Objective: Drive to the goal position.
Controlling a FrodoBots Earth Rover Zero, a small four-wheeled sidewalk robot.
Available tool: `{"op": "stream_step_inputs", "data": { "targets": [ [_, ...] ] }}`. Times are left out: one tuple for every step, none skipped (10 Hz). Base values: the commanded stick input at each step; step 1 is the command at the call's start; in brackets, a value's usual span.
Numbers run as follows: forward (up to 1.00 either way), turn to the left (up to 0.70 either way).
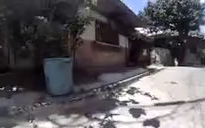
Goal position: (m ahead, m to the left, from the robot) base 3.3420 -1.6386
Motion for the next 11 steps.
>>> {"op": "stream_step_inputs", "data": {
  "targets": [
    [0.85, -0.34],
    [0.85, -0.34],
    [0.85, -0.34],
    [0.85, -0.34],
    [0.85, -0.3],
    [0.68, 0.0],
    [0.23, 0.0],
    [0.0, 0.0],
    [0.0, 0.0],
    [0.0, -0.79],
    [0.0, -0.82]
  ]
}}
